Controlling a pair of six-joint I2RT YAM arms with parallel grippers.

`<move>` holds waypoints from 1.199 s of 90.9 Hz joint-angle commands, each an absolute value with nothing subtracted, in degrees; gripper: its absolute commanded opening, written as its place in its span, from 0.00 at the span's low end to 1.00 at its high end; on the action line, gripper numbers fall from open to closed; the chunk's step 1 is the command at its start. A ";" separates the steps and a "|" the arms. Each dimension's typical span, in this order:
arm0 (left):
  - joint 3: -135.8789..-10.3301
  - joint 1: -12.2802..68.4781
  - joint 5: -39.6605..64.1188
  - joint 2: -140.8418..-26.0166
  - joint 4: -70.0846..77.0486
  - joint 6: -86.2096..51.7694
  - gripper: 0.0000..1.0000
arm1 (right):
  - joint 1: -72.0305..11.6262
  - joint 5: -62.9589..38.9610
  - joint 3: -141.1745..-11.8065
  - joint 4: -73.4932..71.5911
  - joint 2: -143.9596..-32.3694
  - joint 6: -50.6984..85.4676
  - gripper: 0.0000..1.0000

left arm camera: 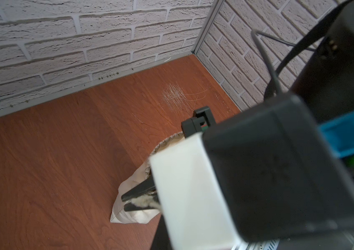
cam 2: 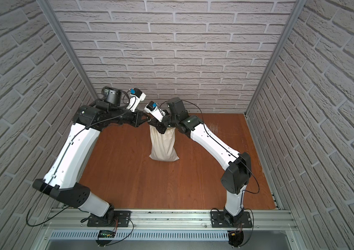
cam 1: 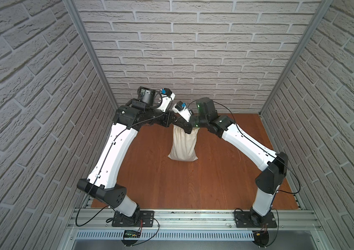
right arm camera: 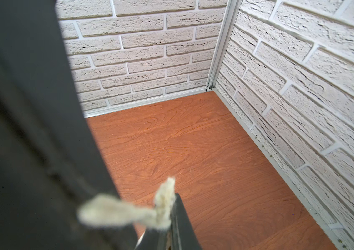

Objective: Close the soil bag
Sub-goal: Frap the soil bag at the center of the board.

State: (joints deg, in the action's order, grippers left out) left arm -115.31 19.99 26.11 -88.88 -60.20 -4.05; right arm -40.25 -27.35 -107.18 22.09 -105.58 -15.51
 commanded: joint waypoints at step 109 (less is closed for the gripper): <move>-121.95 18.03 22.14 -84.09 -49.92 -7.58 0.00 | -39.07 -22.66 -104.77 30.90 -105.49 -19.22 0.11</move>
